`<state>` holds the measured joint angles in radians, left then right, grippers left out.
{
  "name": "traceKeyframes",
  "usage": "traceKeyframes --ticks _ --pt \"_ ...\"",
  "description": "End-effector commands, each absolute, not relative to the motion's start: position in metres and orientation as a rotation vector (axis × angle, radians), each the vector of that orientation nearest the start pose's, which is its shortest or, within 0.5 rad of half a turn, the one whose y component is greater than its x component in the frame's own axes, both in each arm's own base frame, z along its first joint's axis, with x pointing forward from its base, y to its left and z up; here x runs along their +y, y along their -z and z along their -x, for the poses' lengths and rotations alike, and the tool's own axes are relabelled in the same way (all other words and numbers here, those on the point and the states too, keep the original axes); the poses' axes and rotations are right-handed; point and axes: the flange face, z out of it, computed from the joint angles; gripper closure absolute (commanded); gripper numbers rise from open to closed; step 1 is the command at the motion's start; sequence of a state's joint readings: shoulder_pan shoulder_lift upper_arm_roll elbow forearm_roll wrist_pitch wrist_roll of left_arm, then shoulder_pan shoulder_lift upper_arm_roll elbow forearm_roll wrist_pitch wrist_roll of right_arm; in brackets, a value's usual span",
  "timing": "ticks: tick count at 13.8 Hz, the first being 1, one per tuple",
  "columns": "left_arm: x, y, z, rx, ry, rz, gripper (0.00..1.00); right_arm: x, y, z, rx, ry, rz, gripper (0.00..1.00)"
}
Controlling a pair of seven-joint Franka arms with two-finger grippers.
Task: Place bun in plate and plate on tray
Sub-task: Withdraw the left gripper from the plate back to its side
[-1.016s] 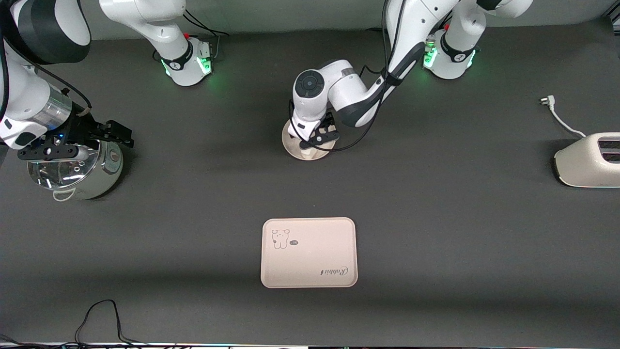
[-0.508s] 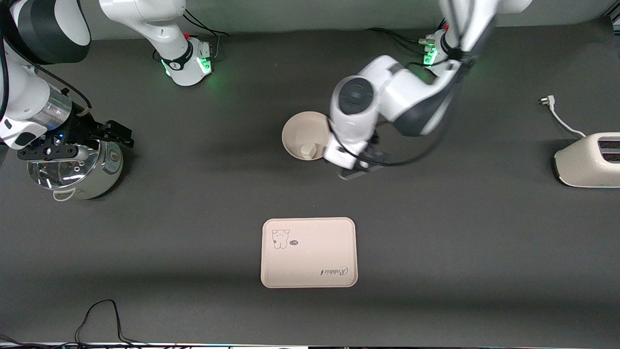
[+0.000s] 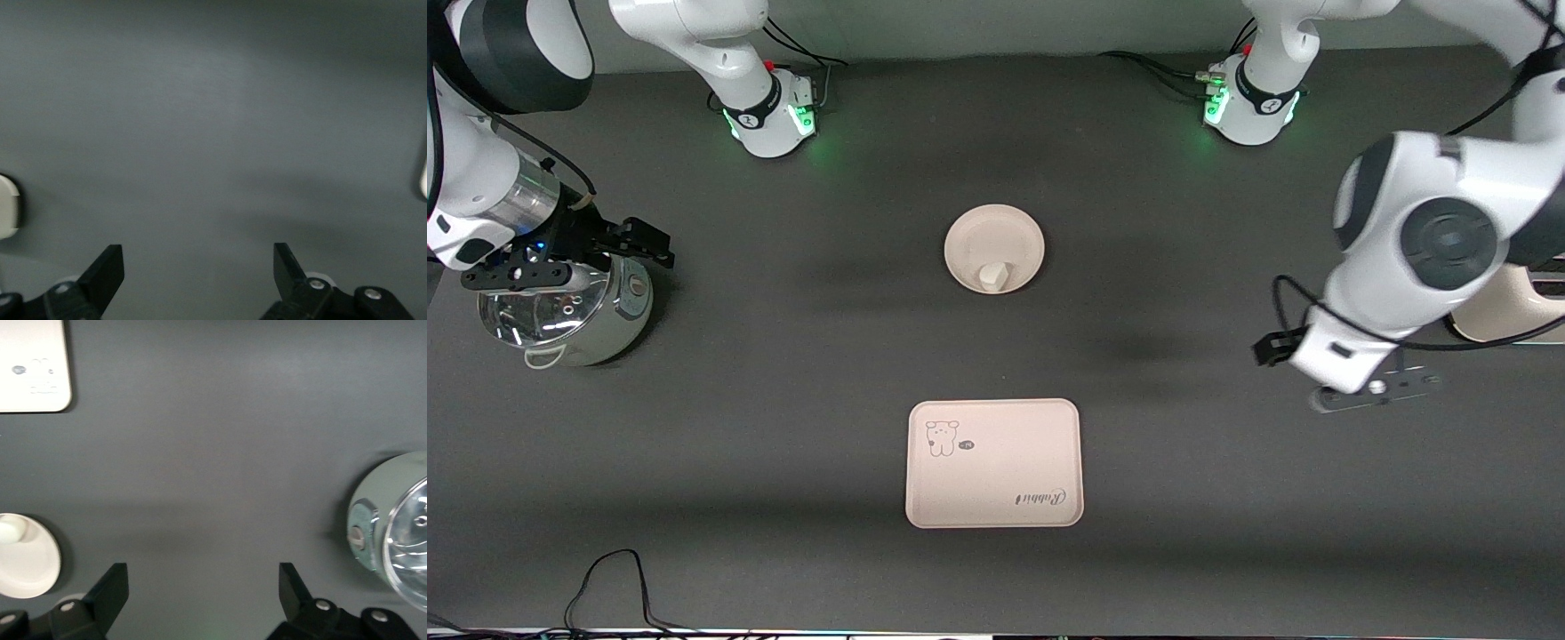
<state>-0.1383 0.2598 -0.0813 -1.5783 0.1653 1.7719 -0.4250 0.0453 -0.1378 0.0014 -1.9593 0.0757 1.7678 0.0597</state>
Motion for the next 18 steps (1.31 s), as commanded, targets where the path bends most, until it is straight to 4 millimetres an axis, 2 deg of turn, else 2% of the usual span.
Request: traceKeyframes --ticks 1,2,4,6,8,9,11,13,16,18 --pt "-0.087 -0.525 -0.577 -0.227 -0.011 2.965 0.00 0.067 -0.535 -0.497 0.141 -0.058 3.026 0.00" --pt "-0.066 -0.533 -0.559 -0.248 0.000 2.966 0.00 0.090 -0.531 -0.494 0.155 -0.066 3.029 0.00" --pt "-0.035 -0.544 -0.530 -0.228 0.050 2.984 0.00 0.147 -0.524 -0.482 0.219 -0.084 3.040 0.00" --pt "-0.007 -0.563 -0.518 -0.272 0.035 3.024 0.00 0.188 -0.514 -0.472 0.233 -0.056 3.036 0.00" --pt "0.037 -0.577 -0.514 -0.329 0.024 3.028 0.00 0.239 -0.494 -0.467 0.291 -0.032 3.023 0.00" --pt "0.050 -0.579 -0.511 -0.270 -0.009 3.045 0.00 0.267 -0.484 -0.461 0.296 -0.026 3.022 0.00" --pt "0.053 -0.584 -0.505 -0.239 -0.054 3.048 0.00 0.313 -0.467 -0.449 0.349 -0.005 3.002 0.00" --pt "0.048 -0.560 -0.514 -0.238 -0.123 3.044 0.00 0.348 -0.446 -0.441 0.359 0.005 2.991 0.00" --pt "0.029 -0.552 -0.525 -0.185 -0.156 3.033 0.00 0.399 -0.383 -0.430 0.381 -0.002 2.992 0.00" --pt "0.024 -0.551 -0.528 -0.174 -0.159 3.029 0.00 0.427 -0.349 -0.417 0.388 0.006 2.986 0.00"
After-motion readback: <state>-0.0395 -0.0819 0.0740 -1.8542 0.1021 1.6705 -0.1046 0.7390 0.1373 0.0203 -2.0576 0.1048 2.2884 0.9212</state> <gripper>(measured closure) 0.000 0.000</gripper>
